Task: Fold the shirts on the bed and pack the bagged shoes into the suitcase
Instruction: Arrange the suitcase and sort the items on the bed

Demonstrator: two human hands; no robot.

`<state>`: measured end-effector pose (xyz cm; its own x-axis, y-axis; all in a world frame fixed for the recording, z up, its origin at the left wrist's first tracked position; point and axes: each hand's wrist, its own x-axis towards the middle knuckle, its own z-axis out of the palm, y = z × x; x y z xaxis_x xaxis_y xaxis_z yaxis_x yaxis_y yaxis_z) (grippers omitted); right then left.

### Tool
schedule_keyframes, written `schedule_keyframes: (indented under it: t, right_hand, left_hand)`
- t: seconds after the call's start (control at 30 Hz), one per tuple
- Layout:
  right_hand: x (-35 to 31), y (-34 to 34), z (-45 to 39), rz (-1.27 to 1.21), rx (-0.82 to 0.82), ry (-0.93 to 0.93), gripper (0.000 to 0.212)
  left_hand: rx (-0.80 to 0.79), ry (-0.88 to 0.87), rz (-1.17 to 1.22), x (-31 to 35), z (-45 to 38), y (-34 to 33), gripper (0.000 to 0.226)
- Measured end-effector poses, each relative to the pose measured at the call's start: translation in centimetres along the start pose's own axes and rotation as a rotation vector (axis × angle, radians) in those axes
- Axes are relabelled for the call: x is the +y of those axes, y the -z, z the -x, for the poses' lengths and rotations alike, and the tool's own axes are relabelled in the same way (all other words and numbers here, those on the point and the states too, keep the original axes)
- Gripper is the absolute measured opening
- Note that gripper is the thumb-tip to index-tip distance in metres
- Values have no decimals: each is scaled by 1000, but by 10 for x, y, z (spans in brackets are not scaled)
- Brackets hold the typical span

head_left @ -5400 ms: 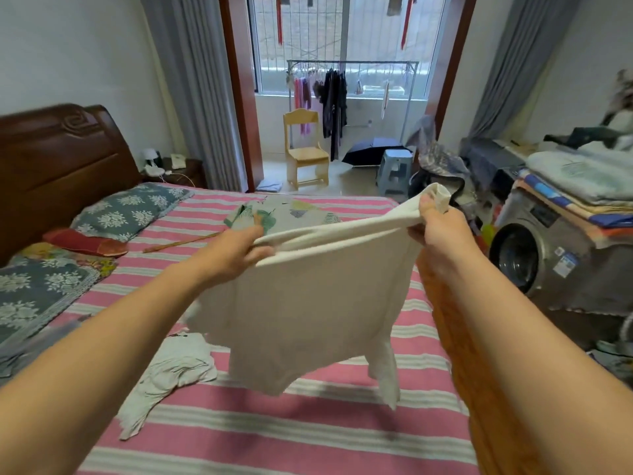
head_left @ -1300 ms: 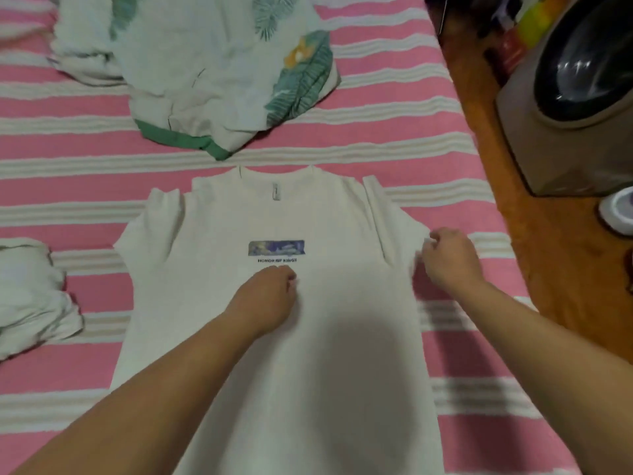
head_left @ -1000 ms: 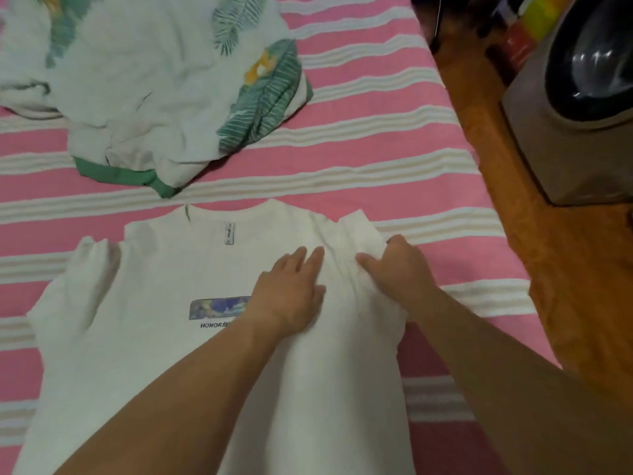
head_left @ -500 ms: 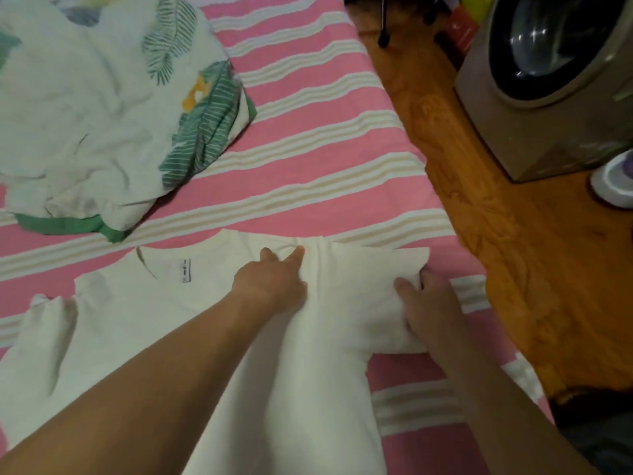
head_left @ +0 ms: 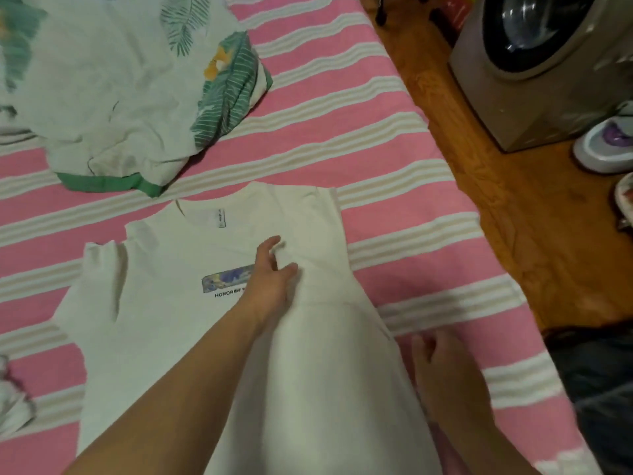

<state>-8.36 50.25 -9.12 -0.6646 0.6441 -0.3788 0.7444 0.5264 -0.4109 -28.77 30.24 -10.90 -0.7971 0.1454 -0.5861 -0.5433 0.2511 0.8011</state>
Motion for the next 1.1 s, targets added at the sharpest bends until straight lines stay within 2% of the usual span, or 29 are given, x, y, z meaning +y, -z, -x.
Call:
schedule_keyframes:
  t: [0.1,0.2,0.27,0.3,0.37,0.4,0.5,0.53,0.63,0.7,0.8,0.9,1.1]
  right_hand:
    - [82,-13,75,77,-149,-159,22]
    - [114,-32,130,58,-180,-94,23]
    - [116,-37,149,66,-204,-95,24]
    - [114,-37,157,50,-219,-113,25]
    - [107,-31,179,-2,-198,-116,24]
    - [101,-27,193,5,-176,-86,20]
    - [76,-21,239,91,-188,77,16]
    - [63,-24,254,83,-204,134,17]
    - [26,-53,285,84,-200,375,30]
    - [10,-87,292,117,-201,487,26]
    - [7,-139,292,126,-272,481,22]
    - [5,-165,294,152,-240,478,23]
    - [-8,-159,316,130,-179,580,22]
  left_hand:
    - [-73,-55,-305,-5,-6,1,55]
    - [-114,-151,-503,-1,-13,5,32]
    - [-109,-234,-576,2,-19,6,51]
    - [-119,-272,-579,5,-17,7,63]
    - [-162,-323,-510,20,5,10,70]
    - [-182,-326,-469,29,14,15,72]
    - [-95,-333,-403,52,20,60,94]
    - [-81,-332,-388,57,20,79,91]
    - [-36,-347,-362,67,36,120,59]
    - [-43,-340,-422,61,35,140,52]
    - [-67,-317,-631,37,18,171,70]
    - [-101,-336,-779,22,-1,189,93]
    - [-72,-387,-679,33,2,203,99]
